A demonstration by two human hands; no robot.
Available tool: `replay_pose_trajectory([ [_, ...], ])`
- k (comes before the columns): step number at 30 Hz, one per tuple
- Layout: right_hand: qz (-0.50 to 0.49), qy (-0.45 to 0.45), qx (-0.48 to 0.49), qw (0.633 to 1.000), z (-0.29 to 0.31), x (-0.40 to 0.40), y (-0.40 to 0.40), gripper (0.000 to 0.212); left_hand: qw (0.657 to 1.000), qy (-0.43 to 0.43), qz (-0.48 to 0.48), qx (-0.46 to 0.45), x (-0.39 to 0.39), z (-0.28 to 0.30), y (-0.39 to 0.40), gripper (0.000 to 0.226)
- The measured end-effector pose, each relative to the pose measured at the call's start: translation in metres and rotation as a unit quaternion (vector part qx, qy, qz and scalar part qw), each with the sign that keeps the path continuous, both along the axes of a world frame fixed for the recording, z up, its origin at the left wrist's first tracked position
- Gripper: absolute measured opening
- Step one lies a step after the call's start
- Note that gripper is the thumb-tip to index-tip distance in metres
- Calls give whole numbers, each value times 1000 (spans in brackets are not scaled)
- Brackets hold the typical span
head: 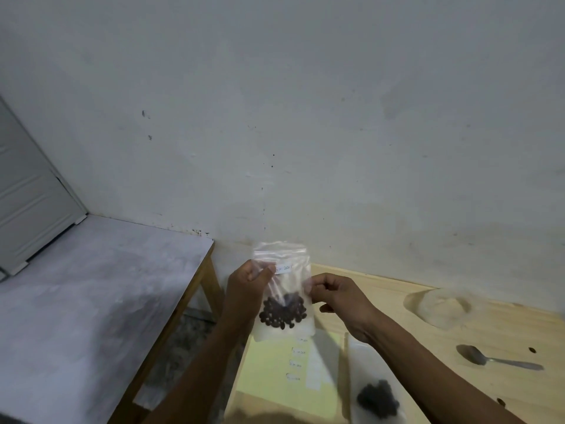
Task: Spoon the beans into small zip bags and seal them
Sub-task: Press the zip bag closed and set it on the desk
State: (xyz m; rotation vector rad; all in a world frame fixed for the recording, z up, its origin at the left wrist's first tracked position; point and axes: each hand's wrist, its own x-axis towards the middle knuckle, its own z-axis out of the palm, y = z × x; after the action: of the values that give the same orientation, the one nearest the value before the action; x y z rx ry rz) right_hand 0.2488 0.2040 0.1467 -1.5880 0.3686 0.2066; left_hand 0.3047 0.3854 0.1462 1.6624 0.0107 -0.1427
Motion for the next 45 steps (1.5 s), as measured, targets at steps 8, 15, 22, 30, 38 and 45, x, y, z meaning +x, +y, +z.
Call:
replay_pose_trajectory([
  [8, -118, 60, 94, 987, -37, -8, -9, 9, 985, 106, -126, 53, -4, -44, 4, 39],
  [15, -167, 47, 3, 985, -73, -24, -23, 29, 968, 155, -178, 89, -12, -79, -13, 59],
  [22, -83, 90, -51, 991, -89, -22, -35, 57, 955, 146, -202, 163, 1, -96, -37, 71],
  [30, -56, 145, -56, 986, -100, 2, -50, 75, 905, 151, -296, 267, 35, -107, -62, 91],
  [38, -72, 140, -46, 986, -119, 27, -56, 67, 873, 93, -297, 375, 63, -137, -85, 80],
  [45, -41, 110, -72, 990, -125, 22, -67, 55, 874, 85, -297, 375, 68, -150, -88, 64],
])
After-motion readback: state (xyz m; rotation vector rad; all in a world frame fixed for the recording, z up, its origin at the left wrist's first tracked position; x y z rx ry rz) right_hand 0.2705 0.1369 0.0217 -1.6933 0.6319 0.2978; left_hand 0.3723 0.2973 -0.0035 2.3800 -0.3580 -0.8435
